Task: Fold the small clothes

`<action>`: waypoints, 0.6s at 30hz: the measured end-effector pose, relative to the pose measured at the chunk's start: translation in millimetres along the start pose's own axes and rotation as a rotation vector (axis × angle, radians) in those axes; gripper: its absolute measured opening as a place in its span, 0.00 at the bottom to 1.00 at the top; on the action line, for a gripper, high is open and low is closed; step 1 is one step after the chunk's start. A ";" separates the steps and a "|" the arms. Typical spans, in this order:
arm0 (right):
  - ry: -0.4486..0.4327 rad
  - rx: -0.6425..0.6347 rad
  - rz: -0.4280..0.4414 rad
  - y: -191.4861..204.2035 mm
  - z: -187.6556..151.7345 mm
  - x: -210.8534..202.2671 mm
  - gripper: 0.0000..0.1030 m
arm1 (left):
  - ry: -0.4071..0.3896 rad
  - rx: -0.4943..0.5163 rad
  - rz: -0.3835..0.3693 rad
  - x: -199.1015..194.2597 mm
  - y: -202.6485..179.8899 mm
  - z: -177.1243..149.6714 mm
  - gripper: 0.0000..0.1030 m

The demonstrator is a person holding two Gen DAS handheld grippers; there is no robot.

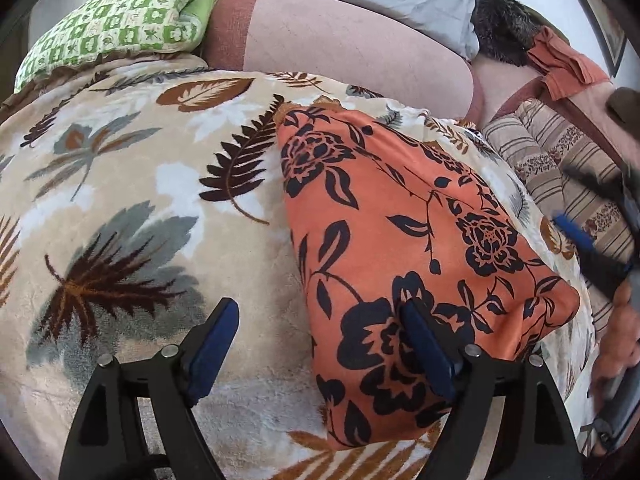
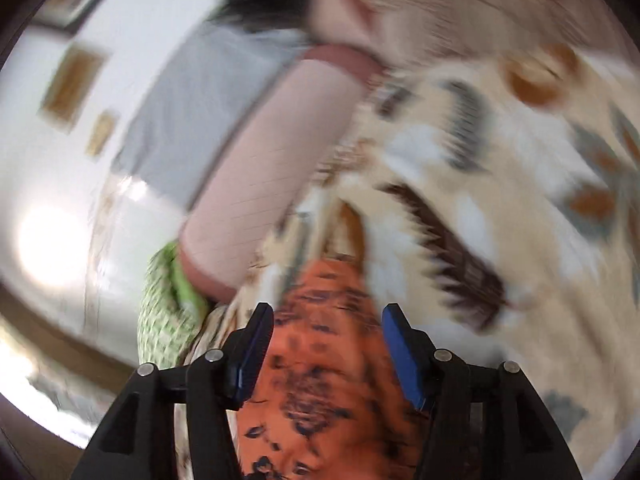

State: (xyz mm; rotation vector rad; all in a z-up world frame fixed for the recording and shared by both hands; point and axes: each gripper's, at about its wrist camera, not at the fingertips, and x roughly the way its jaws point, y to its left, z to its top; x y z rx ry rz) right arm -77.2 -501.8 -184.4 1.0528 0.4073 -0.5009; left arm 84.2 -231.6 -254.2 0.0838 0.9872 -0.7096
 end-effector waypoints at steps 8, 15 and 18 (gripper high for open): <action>0.342 -0.146 -0.143 64.0 -0.4 122.0 0.53 | 0.034 -0.014 -0.032 8.9 5.4 3.9 0.87; 0.403 -0.004 -0.177 31.5 7.4 168.3 0.54 | 0.066 -0.015 -0.061 17.1 7.7 5.4 0.90; 0.344 -0.033 -0.120 37.6 10.3 128.6 0.54 | 0.059 -0.008 -0.043 14.3 4.9 5.1 0.90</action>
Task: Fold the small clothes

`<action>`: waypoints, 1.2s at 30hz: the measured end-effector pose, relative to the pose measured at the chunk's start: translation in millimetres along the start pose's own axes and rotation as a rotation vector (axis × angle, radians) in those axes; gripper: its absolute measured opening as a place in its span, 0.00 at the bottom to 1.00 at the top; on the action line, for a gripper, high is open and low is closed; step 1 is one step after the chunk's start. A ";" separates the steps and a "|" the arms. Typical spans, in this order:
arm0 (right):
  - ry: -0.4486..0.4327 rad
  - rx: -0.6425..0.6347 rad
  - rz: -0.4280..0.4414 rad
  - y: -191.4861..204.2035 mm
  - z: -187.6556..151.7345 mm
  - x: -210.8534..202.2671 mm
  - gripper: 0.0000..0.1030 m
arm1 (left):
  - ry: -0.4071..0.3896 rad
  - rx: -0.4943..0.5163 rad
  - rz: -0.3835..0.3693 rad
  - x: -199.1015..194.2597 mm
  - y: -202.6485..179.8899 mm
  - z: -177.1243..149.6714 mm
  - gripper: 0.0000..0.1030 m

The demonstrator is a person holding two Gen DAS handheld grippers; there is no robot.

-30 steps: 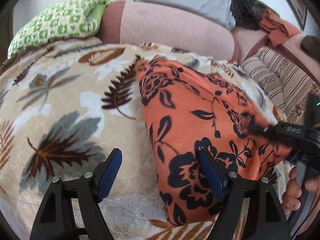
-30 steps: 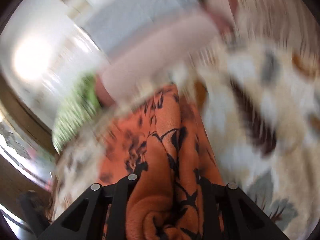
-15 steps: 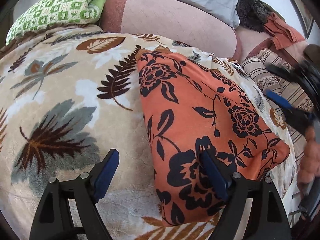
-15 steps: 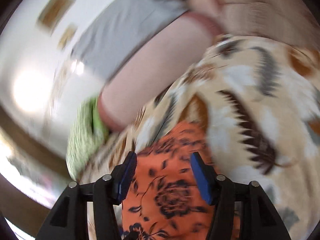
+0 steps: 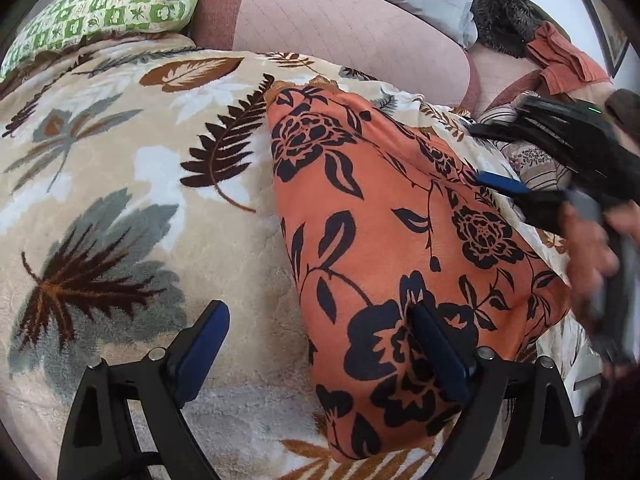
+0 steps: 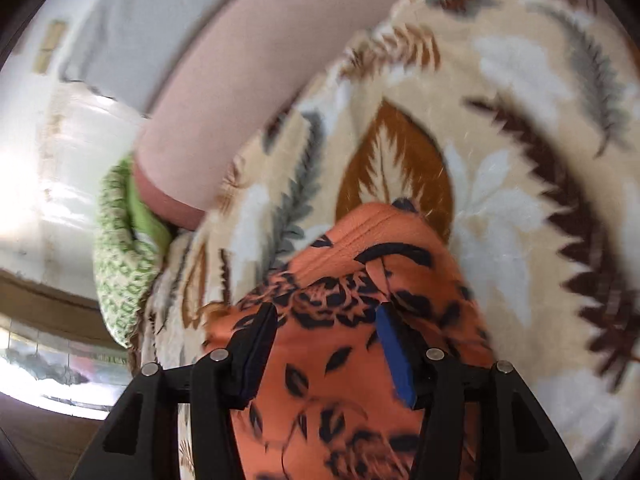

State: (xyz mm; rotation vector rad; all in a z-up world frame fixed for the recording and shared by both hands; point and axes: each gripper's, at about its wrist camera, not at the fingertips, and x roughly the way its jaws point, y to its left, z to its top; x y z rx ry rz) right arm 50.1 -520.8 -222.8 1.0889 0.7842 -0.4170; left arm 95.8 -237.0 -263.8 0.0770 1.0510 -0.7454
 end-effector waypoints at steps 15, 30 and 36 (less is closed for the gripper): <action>0.065 -0.114 -0.072 -75.3 -94.4 -55.5 0.22 | -0.041 0.045 0.120 -3.9 -16.8 -13.9 0.95; -0.029 -0.296 -0.200 -51.3 -110.2 -52.8 0.25 | -0.089 0.176 0.213 -7.9 -33.8 -12.5 0.95; -0.022 -0.302 -0.200 -49.8 -107.6 -47.8 0.25 | -0.086 0.181 0.216 -6.3 -36.7 -11.8 0.95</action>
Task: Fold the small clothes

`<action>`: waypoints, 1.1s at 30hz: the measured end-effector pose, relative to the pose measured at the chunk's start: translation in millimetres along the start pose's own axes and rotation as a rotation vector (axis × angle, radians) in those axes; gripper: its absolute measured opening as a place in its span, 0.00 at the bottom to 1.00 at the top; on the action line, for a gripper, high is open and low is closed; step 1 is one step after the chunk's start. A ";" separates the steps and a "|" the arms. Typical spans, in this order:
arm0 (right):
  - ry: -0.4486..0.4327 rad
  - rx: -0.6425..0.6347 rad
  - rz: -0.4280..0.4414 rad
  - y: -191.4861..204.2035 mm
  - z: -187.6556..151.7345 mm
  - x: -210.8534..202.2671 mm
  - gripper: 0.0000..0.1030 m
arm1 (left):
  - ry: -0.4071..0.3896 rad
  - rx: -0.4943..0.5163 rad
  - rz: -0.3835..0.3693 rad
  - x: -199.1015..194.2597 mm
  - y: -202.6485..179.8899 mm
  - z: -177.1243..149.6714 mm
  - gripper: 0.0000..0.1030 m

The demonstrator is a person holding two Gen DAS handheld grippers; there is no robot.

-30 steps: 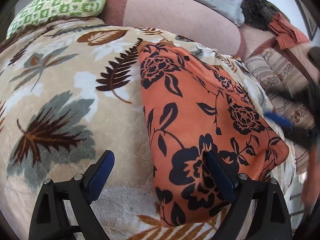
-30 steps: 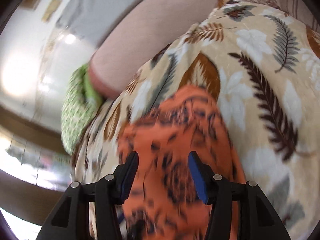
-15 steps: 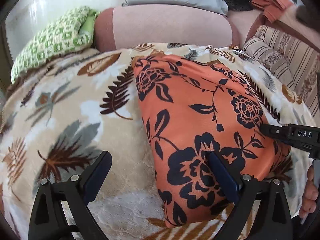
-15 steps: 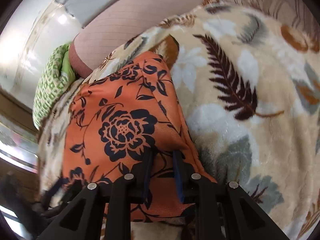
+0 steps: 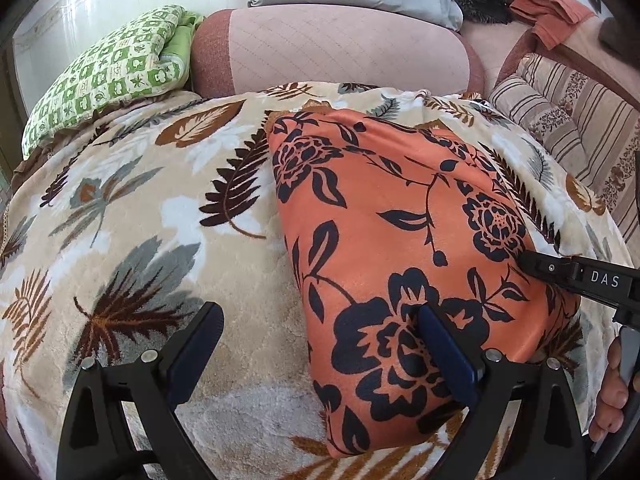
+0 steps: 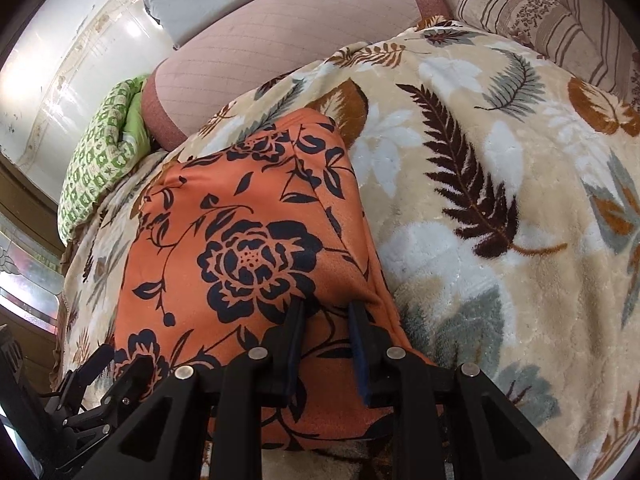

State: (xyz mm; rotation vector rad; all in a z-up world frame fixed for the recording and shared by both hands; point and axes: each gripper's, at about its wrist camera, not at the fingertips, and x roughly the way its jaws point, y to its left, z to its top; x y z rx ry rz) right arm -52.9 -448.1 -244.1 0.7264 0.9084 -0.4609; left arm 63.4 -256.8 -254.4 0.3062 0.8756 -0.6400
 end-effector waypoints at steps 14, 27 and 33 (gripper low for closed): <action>0.015 0.001 0.007 -0.4 3.1 1.4 0.25 | 0.017 -0.013 -0.014 2.9 -0.6 3.4 0.95; 0.144 -0.069 0.137 73.2 85.1 18.6 0.27 | 0.022 -0.027 -0.022 -1.4 5.2 11.0 0.95; 0.371 -0.105 0.177 129.7 118.6 116.3 0.27 | 0.017 -0.021 -0.014 0.8 5.5 10.7 0.95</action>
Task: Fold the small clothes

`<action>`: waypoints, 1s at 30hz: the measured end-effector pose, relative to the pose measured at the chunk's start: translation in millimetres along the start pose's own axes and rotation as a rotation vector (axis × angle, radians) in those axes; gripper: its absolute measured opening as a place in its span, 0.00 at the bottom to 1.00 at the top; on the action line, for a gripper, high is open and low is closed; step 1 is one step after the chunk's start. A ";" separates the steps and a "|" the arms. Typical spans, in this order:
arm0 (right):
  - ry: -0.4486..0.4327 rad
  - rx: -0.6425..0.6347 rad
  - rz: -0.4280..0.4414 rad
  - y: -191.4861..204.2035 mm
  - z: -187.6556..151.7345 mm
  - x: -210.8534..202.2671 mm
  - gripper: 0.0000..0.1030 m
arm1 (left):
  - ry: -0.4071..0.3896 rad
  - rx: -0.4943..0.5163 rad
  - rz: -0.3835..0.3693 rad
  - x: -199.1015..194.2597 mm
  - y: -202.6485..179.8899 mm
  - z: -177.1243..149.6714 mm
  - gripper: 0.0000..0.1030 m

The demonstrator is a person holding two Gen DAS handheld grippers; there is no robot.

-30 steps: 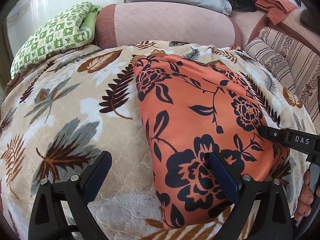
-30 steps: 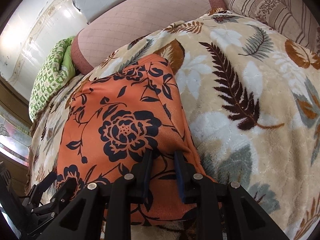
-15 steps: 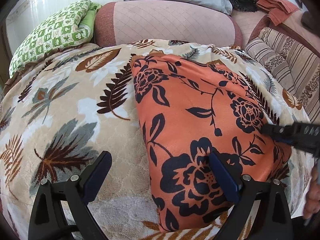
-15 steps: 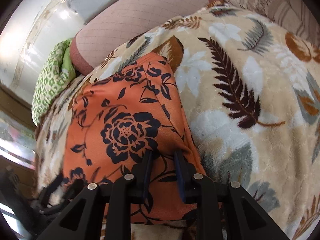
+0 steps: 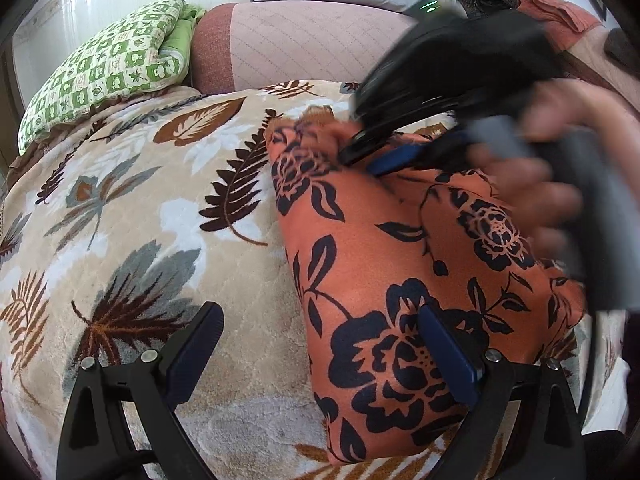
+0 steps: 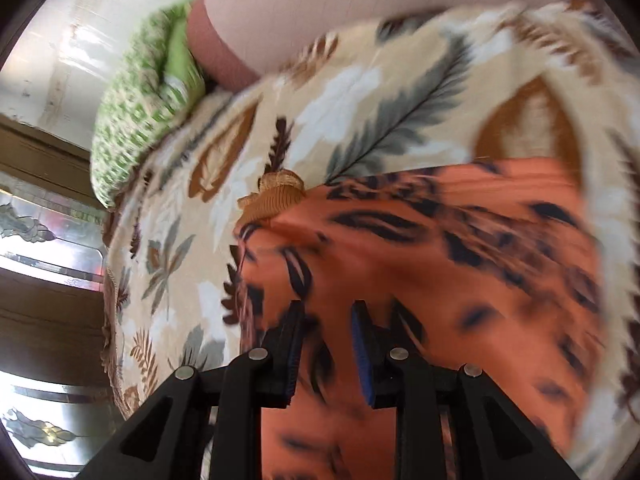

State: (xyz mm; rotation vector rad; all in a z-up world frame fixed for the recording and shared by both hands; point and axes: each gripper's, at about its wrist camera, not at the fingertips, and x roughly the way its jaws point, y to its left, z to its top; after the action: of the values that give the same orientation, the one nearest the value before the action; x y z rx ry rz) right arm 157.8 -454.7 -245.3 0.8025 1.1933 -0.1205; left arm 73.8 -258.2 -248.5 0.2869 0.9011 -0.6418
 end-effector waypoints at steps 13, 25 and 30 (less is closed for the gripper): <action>-0.093 -0.017 0.013 -11.7 -14.8 -30.4 0.26 | -0.008 -0.006 -0.005 -0.6 0.8 -1.1 0.95; -0.121 -0.102 -0.171 -53.1 -152.8 -87.0 0.27 | -0.007 -0.008 0.002 2.5 -2.4 -8.8 0.95; -0.243 -0.102 -0.135 -65.2 -176.5 -77.6 0.27 | -0.028 0.001 0.019 2.5 -4.8 -10.9 0.95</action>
State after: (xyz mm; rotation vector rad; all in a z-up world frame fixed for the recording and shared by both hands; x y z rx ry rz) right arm -42.2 -418.6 -234.1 0.5994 1.0135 -0.2588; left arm 65.0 -257.6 -256.8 0.2865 0.8700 -0.6280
